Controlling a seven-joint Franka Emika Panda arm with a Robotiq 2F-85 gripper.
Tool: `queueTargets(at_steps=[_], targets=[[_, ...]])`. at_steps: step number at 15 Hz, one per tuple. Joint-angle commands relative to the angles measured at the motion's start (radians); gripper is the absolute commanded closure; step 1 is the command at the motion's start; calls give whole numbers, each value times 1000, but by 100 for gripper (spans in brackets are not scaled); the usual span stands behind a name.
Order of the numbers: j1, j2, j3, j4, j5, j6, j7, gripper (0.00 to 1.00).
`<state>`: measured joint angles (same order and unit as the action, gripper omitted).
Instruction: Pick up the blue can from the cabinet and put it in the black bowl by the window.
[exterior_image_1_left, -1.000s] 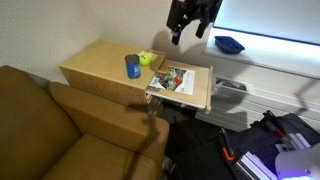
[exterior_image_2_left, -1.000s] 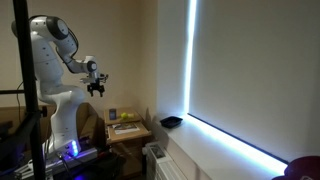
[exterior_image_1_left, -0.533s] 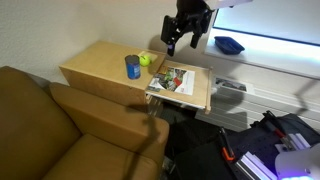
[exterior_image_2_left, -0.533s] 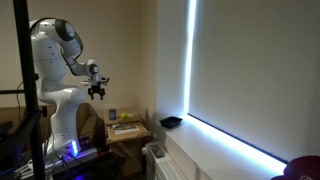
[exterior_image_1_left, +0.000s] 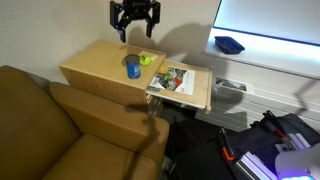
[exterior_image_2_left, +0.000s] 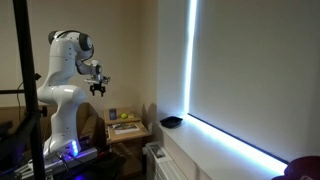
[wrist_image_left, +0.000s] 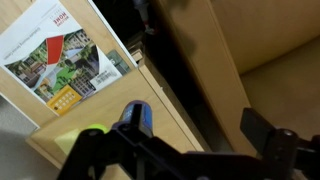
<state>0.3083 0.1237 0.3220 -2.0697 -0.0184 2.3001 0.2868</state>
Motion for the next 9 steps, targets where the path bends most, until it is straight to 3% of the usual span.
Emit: queueTargets(at_steps=[1, 5, 7, 9], targets=[[24, 39, -16, 55, -27, -12, 33, 0], [48, 129, -43, 140, -83, -25, 91, 0], [41, 146, -85, 70, -116, 98, 161, 0], [50, 245, -121, 130, -134, 178, 228, 0]])
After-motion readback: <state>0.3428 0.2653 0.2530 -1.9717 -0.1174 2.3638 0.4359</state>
